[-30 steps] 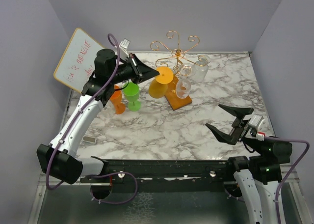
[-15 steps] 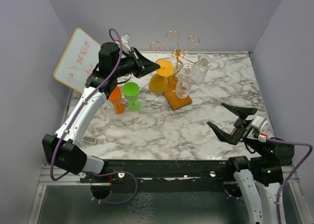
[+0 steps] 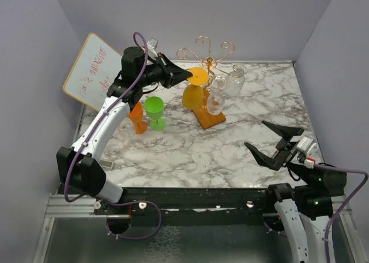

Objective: Place the wine glass upside down on the wine glass rack

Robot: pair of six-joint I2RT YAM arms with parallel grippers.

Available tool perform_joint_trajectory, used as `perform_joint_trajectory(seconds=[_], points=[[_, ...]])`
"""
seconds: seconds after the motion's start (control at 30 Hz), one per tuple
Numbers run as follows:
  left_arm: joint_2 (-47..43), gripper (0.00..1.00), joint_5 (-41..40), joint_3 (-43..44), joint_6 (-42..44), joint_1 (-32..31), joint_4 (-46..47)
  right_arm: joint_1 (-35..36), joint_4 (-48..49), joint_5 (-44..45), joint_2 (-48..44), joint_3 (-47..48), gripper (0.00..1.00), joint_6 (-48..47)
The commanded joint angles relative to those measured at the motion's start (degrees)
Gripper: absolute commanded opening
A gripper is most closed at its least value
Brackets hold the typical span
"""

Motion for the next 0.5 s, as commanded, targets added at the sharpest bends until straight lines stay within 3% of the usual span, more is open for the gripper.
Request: perform_joint_trajectory(seconds=[0.0,0.47], points=[[1.92,0.00,1.35,2.88,-1.89,0.26,3.45,-0.13,-0.60,2.10,-0.36,0.34,0.86,-0.04],[4.13,0.00,-4.62,7.21,0.95,0.81,0.95,-0.10,-1.45,3.44,-0.93,0.42,0.86,-0.09]])
